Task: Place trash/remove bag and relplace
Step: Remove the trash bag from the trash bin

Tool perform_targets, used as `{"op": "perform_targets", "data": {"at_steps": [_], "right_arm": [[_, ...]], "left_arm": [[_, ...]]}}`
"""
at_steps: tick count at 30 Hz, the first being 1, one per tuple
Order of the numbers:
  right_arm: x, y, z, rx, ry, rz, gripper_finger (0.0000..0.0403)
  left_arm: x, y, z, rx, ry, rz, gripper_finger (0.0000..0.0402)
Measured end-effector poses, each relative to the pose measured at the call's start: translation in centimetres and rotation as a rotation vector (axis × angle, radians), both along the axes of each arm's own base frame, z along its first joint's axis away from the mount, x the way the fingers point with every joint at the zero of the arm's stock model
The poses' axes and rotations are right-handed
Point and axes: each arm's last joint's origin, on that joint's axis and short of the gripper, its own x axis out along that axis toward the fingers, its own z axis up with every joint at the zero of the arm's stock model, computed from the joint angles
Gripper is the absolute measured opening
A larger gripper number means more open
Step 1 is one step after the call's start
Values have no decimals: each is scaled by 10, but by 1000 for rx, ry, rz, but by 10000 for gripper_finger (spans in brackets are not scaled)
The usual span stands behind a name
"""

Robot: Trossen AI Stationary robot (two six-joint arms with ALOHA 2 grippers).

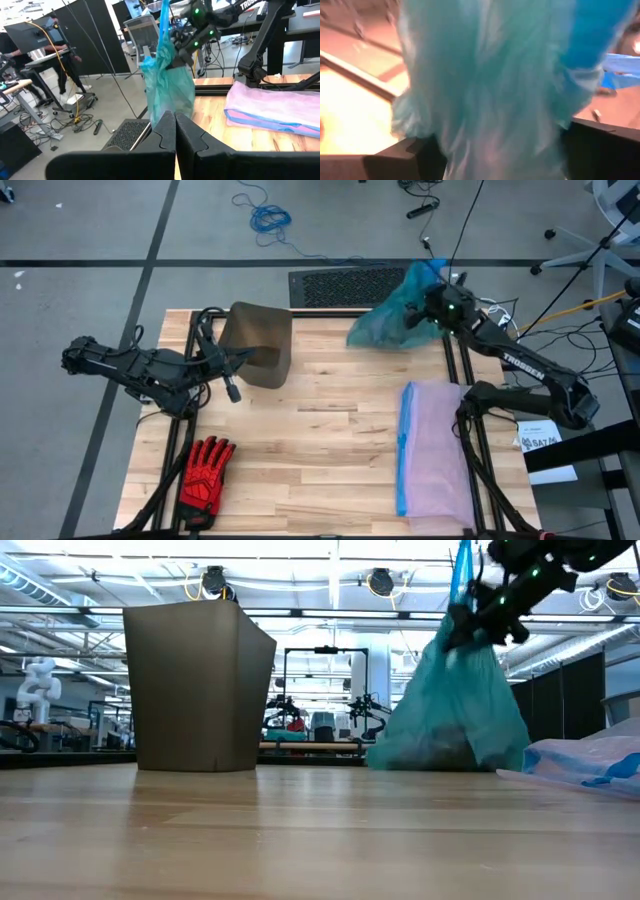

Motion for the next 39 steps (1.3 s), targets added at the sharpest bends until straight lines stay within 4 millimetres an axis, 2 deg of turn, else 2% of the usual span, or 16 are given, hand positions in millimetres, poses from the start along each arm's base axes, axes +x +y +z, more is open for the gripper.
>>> {"op": "perform_targets", "data": {"at_steps": [6,11,14,25,28,31,33,37,39], "right_arm": [[10,-11,-31,144,163,-9,282],[13,-15,-35,155,194,-3,282],[11,-14,-21,159,236,-35,282],[2,-7,57,125,362,-37,282],[-3,-2,72,135,379,-26,275],[-5,2,74,150,428,-22,235],[-5,3,72,151,446,-42,181],[-3,3,55,190,484,-39,32],[-2,4,43,214,504,-31,15]], "left_arm": [[0,0,0,0,0,-1,0],[0,0,0,0,0,-1,0],[0,0,0,0,0,-1,0],[0,0,-1,-4,3,0,0],[0,0,-1,-3,4,0,0],[0,0,-1,-3,5,0,0],[0,0,-1,-3,5,0,0],[0,0,-1,-4,5,0,0],[0,0,-1,-4,5,0,0]]}}
